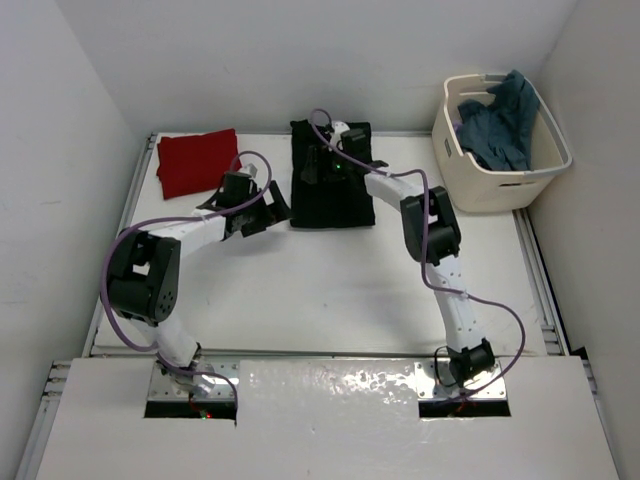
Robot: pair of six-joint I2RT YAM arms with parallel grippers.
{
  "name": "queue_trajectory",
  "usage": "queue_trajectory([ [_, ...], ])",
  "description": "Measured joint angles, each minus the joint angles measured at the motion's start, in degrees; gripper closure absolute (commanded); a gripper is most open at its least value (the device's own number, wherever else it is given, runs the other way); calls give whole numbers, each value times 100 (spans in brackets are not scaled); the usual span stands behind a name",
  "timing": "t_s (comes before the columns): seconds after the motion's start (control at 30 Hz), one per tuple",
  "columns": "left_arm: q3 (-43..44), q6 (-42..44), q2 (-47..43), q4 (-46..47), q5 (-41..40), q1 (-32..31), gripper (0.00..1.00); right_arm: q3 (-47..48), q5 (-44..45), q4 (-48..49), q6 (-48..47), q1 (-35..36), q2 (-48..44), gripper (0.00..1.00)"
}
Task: Fold and stack the t-shirts
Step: Fold the folded rectangular tshirt in 1/3 of the way, then grab one side of the 2/3 rectangular tshirt with both arms
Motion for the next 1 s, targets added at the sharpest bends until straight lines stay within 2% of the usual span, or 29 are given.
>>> queue_trajectory([
  [0.13,0,2,0,31,9,0,0,540,365,55,31,-94,199,1],
  [0.23,4,20,2,42,26,0,0,446,376,227,37,-243,81,1],
  [0.33,136,39,98,37,76,-2,0,-411,391,306,-31,-367,-476,1],
  [0.47,612,83,511,87,114,-55,1,-1930,682,234,-153,-428,-1762,1],
  [0.63,1095,151,1121,168,160,-157,22,-3501,1019,376,-37,-492,-3512,1],
  [0.73,1189,170,1403,175,179,-210,33,-4232,1237,378,7,-603,-4192,1],
  [0.83,1193,199,1611,127,179,-243,40,-4583,1388,234,39,-697,-4304,1],
  [1.0,1217,219,1720,127,155,-247,59,-5010,1460,0,321,-761,-4229,1],
])
